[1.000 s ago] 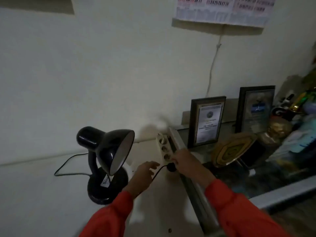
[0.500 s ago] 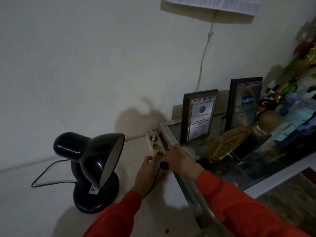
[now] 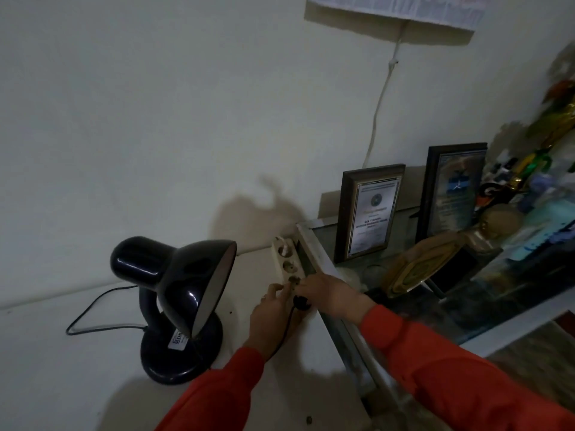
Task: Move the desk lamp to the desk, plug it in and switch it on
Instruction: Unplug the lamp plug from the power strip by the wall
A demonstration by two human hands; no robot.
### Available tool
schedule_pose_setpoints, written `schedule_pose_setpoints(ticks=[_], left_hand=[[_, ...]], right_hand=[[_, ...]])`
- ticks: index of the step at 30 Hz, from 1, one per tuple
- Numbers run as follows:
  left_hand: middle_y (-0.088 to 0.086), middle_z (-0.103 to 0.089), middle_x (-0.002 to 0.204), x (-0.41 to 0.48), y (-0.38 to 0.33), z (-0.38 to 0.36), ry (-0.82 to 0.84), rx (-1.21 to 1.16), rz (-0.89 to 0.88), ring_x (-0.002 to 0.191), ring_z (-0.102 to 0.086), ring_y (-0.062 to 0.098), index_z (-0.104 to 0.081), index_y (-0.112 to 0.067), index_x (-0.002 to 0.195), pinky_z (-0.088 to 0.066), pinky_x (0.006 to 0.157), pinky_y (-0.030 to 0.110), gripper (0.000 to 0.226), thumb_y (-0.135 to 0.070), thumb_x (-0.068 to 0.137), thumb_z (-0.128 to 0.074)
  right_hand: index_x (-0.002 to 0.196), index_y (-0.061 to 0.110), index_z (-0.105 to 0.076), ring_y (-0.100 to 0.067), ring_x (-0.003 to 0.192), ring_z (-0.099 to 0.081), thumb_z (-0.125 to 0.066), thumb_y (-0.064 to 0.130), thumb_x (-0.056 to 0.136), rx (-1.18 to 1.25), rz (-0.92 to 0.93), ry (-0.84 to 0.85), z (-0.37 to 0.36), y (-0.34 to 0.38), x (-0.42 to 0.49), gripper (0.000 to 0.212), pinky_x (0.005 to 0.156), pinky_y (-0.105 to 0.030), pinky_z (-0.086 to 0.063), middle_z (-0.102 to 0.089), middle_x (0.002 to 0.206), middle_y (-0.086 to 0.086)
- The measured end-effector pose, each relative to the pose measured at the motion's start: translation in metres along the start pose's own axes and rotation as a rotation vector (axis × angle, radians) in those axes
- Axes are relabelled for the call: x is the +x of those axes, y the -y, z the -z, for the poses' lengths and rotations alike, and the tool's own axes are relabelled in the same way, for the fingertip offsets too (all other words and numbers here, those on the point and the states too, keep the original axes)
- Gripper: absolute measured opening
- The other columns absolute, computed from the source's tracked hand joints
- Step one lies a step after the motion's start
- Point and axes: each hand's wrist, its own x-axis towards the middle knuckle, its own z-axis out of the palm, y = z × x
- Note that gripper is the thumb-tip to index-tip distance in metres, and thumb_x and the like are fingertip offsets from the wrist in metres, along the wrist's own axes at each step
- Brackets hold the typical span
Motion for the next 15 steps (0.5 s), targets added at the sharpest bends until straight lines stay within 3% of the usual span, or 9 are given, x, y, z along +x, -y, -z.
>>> schedule_pose_setpoints(ticks=[4,8,11,15], left_hand=[[0.009,-0.043,0.139,0.003,0.003,-0.003,-0.01,-0.033,0.001,0.109,-0.058,0.031,-0.032,-0.021,0.144,-0.052,0.087,0.039,0.069,-0.054,0.087,-0.052],[0.008,-0.047,0.136,0.003,0.007,-0.007,-0.042,-0.065,-0.004,0.106,-0.06,0.029,-0.037,-0.022,0.142,-0.053,0.085,0.038,0.07,-0.058,0.084,-0.054],[0.006,-0.048,0.135,0.003,0.009,-0.004,-0.037,-0.079,-0.01,0.107,-0.059,0.027,-0.038,-0.02,0.141,-0.053,0.086,0.036,0.072,-0.057,0.082,-0.057],[0.008,-0.047,0.137,0.005,0.014,0.014,0.061,-0.189,-0.027,0.111,-0.057,0.025,-0.046,-0.013,0.137,-0.049,0.095,0.031,0.056,-0.037,0.088,-0.061]], right_hand=[[0.118,0.01,-0.052,-0.033,0.101,-0.06,-0.042,0.017,0.097,0.164,-0.042,0.03,0.004,-0.007,-0.002,0.024,0.083,-0.036,-0.048,-0.059,0.115,-0.021],[0.121,0.007,-0.05,-0.035,0.106,-0.058,-0.045,0.007,0.094,0.144,-0.033,0.029,0.01,-0.005,-0.004,0.028,0.087,-0.042,-0.049,-0.058,0.119,-0.021],[0.117,0.004,-0.054,-0.033,0.107,-0.055,-0.051,0.005,0.09,0.109,-0.011,-0.131,0.015,-0.003,-0.01,0.027,0.086,-0.04,-0.043,-0.058,0.12,-0.017],[0.097,0.006,-0.061,-0.024,0.095,-0.055,-0.062,0.019,0.083,0.25,-0.027,-0.321,0.008,-0.004,-0.033,0.019,0.066,-0.018,-0.028,-0.056,0.106,-0.009]])
